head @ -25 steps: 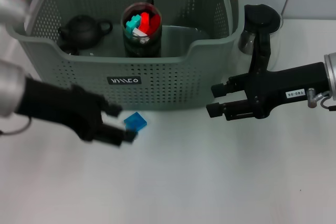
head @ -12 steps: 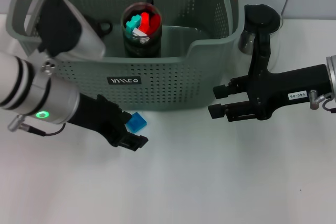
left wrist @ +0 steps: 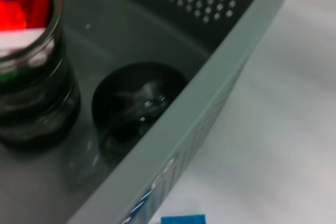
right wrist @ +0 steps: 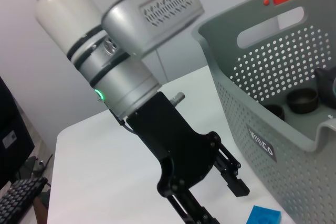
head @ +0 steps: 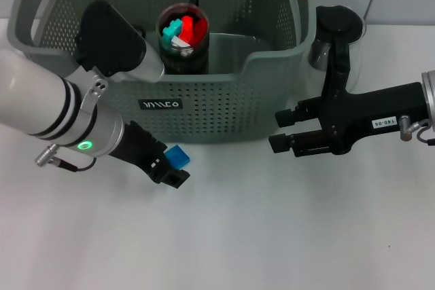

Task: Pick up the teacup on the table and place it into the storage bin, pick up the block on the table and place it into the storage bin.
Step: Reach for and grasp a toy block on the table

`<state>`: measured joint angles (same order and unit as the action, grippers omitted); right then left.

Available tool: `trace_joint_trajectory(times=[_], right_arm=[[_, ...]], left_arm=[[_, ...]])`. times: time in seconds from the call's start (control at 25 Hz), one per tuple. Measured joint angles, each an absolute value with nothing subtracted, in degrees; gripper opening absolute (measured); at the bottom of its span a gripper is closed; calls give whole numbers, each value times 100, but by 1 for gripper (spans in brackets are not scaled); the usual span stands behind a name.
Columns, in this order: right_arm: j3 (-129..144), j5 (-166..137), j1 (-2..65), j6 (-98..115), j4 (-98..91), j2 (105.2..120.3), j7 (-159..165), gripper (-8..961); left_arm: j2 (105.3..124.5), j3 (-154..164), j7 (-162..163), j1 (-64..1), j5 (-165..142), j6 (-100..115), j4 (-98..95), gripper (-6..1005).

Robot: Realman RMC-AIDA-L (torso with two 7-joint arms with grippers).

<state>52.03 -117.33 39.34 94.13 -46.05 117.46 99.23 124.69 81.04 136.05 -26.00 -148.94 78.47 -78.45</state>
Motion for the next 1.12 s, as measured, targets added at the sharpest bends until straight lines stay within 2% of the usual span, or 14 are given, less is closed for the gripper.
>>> trace_joint_trajectory(times=[1.12], right_arm=[[5229,-11743,3911,9413,-4605,11751,9923,609]], left_arm=[[12442,8334,13999,-2939,-15012,6884,-6802,678]])
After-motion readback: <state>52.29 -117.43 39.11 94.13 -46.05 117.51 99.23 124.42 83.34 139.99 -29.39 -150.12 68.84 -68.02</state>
